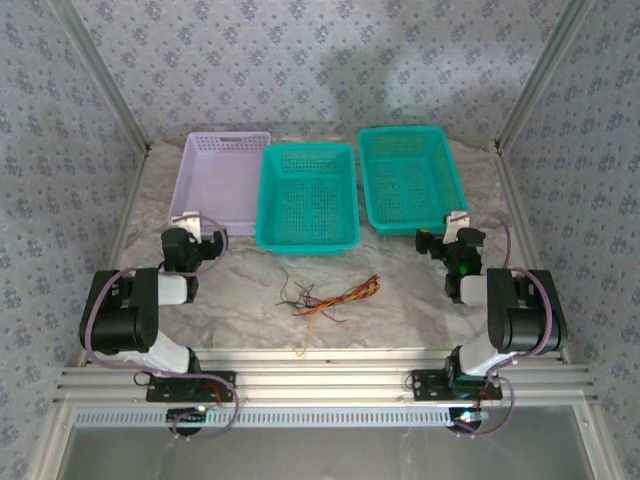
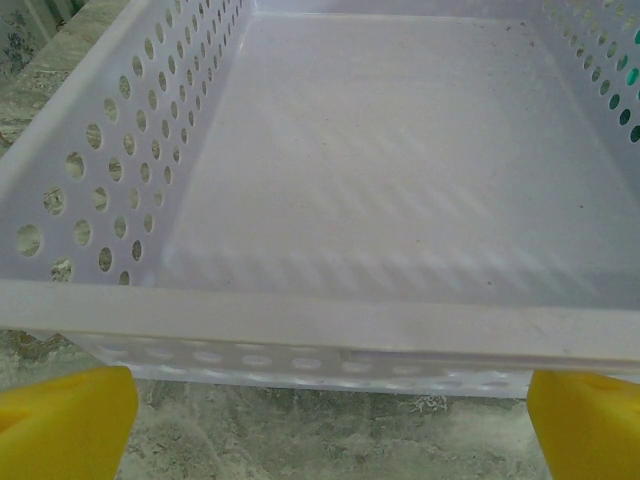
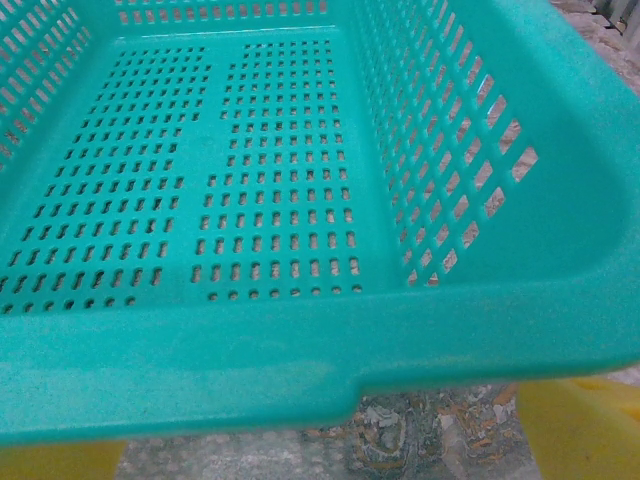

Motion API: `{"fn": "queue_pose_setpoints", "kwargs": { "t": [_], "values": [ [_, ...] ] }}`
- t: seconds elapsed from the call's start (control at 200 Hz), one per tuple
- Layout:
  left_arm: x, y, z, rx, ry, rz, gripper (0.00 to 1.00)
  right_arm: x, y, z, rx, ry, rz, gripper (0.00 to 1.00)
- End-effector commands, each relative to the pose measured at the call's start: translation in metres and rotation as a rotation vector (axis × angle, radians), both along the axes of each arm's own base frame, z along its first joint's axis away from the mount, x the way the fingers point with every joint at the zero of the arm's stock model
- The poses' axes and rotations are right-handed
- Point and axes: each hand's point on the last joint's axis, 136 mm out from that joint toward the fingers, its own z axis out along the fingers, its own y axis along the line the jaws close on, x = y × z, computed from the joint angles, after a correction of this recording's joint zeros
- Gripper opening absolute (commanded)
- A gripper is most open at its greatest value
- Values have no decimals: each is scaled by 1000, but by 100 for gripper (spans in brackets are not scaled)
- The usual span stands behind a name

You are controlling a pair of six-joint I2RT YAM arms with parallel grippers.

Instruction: Untangle the cables

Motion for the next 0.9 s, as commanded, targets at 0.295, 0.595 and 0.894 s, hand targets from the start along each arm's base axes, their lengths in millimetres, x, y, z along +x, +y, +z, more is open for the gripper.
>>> {"fn": "queue_pose_setpoints", "kwargs": {
  "t": [0.295, 0.595, 0.894],
  "values": [
    [9, -3, 11, 3, -32, -26, 100, -20, -11, 97, -22, -132, -99, 100],
    [9, -3, 11, -1, -32, -28, 100, -58, -6, 185, 407, -240, -235, 100],
    [11, 3, 37, 17, 13, 18, 100, -65, 21, 196, 623, -293, -133, 100]
  ]
}}
